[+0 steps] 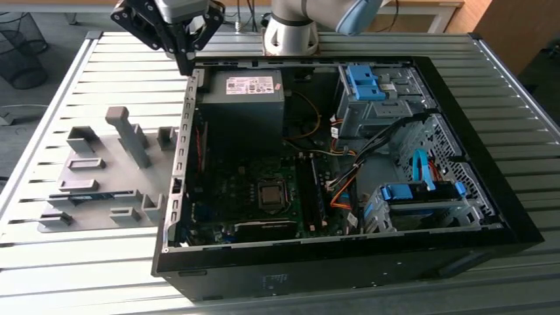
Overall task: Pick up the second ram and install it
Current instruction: 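Reach for the second ram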
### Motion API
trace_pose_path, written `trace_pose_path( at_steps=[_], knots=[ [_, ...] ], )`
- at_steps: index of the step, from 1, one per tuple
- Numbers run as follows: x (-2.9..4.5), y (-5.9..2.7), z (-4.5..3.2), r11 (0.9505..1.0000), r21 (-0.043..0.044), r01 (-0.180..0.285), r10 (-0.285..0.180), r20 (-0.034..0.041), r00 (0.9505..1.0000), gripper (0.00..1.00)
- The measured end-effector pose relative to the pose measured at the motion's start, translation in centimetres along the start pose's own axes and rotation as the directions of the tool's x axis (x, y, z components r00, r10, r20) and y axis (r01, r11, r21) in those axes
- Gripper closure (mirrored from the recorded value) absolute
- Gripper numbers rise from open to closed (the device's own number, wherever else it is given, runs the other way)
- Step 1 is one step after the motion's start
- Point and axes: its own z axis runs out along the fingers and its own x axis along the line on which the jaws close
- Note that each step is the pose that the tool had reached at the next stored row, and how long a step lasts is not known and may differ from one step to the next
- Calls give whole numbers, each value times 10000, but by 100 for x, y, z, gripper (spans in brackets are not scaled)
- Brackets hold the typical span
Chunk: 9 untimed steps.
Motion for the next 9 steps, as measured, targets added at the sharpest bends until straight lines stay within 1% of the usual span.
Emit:
trace_pose_path(
  at_steps=[9],
  knots=[
    [47, -4, 7, 10000, 1, 0, 0, -15, 10000, 90]
  ],
)
